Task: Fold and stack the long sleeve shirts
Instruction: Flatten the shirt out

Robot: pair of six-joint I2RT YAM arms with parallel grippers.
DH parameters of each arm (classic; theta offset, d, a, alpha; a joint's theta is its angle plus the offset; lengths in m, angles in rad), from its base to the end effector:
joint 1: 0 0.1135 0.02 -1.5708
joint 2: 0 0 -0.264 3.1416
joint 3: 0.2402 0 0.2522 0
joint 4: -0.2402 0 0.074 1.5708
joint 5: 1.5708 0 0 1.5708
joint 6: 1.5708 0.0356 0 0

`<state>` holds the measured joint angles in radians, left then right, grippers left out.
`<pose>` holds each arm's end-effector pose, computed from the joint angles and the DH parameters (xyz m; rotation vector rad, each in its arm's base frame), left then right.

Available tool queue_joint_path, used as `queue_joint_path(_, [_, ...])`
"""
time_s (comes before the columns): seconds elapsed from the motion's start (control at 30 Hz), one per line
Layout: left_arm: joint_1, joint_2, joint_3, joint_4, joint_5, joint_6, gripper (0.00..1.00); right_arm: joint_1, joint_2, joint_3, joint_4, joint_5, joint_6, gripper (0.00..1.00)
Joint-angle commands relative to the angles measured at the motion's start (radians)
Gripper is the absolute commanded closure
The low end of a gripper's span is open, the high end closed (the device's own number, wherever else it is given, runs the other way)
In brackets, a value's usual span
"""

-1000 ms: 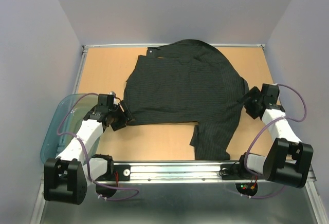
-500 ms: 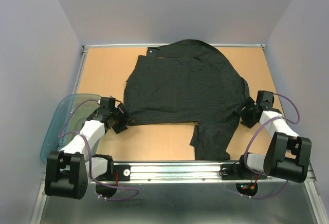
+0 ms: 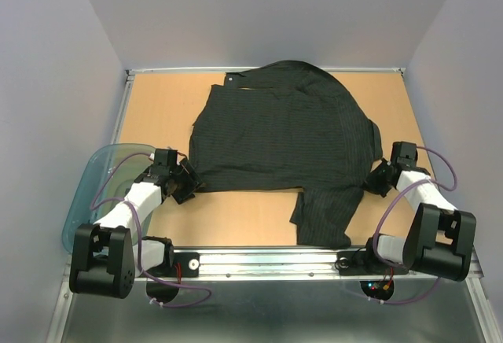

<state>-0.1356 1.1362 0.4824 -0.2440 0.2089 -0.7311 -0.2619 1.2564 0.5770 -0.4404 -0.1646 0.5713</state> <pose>0.2047 -0.0354 0.1665 -0.6579 2.4625 -0.6165 0.2084 -0.0498 0.1591 1.0474 2.4934 0.3160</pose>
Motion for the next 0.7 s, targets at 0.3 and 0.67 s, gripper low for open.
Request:
queue_joint_path(0.3, [0.002, 0.005, -0.019, 0.002, -0.008, -0.011, 0.32, -0.005, -0.146, 0.116, -0.238, 0.088, -0.022, 0.99])
queue_joint_path(0.67, [0.004, 0.037, 0.002, -0.032, -0.049, -0.027, 0.34, -0.005, -0.149, 0.215, -0.262, 0.05, -0.028, 0.99])
